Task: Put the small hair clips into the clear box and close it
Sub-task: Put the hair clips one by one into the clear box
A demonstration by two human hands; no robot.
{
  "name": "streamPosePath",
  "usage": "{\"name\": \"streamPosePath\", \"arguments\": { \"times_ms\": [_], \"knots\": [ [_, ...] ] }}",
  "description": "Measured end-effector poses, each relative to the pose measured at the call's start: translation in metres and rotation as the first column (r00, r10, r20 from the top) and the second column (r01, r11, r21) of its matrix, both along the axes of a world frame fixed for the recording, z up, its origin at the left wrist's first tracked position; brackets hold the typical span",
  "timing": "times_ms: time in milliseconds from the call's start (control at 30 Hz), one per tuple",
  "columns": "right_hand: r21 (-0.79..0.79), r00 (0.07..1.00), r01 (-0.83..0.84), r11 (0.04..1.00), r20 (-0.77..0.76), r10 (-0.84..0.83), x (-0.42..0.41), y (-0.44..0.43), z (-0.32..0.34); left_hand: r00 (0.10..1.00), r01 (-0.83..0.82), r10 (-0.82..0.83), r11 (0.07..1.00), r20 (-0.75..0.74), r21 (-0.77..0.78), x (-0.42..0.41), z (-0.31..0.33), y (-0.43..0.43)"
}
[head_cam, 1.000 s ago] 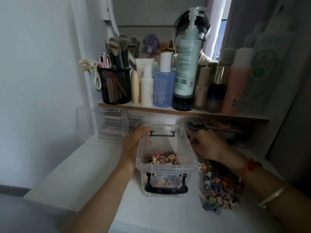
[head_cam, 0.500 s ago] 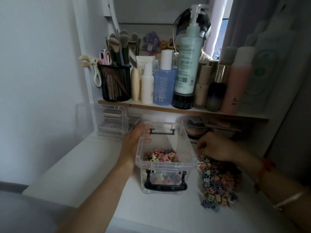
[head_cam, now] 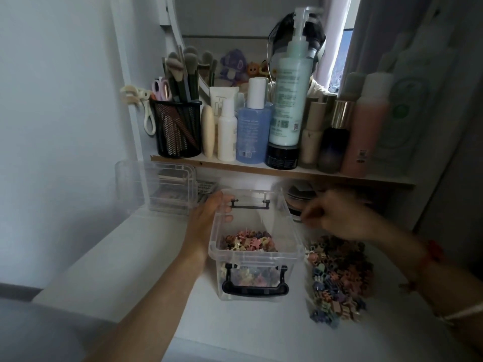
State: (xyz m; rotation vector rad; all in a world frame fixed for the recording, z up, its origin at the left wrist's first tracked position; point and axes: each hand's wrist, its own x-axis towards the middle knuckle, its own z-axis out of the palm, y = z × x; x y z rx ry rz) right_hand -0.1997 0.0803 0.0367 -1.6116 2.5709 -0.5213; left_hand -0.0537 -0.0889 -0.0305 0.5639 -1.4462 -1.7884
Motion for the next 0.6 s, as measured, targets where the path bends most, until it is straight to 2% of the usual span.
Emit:
{"name": "streamPosePath", "arguments": {
  "times_ms": [67, 167, 234, 267, 334, 401, 501, 601],
  "knots": [
    [0.175, 0.999, -0.019, 0.984, -0.044, 0.027, -0.004, 0.005, -0.011, 1.000, -0.017, 0.018, 1.000, 0.016, -0.020, 0.000, 0.001, 0.002],
    [0.216, 0.997, -0.022, 0.976, -0.063, 0.036, -0.003, 0.006, -0.017, 1.000, -0.020, 0.020, 0.999, -0.005, -0.025, 0.000, 0.002, 0.004],
    [0.118, 0.997, 0.010, 0.993, -0.080, -0.001, -0.005, 0.002, -0.017, 0.999, -0.005, 0.005, 1.000, -0.035, 0.000, 0.002, 0.002, 0.004],
    [-0.014, 0.999, 0.030, 0.999, -0.037, -0.030, -0.003, 0.000, -0.013, 0.999, 0.007, -0.007, 1.000, -0.037, 0.000, 0.002, 0.002, 0.005],
    [-0.321, 0.979, 0.061, 0.945, 0.205, 0.007, 0.005, -0.004, 0.000, 0.999, 0.037, -0.038, 0.999, -0.016, -0.040, 0.005, 0.003, 0.008],
    [-0.507, 0.896, 0.049, 0.861, 0.404, 0.187, 0.020, -0.006, 0.018, 0.998, 0.057, -0.057, 0.994, 0.000, -0.090, 0.008, 0.002, 0.012],
    [-0.522, 0.843, -0.033, 0.852, 0.443, 0.304, 0.031, -0.004, 0.029, 0.998, 0.055, -0.057, 0.994, -0.015, -0.090, 0.008, -0.002, 0.012],
    [-0.397, 0.912, -0.033, 0.917, 0.364, 0.190, 0.022, -0.002, 0.020, 0.999, 0.044, -0.045, 0.998, -0.020, -0.047, 0.006, 0.000, 0.008]
  ]
}}
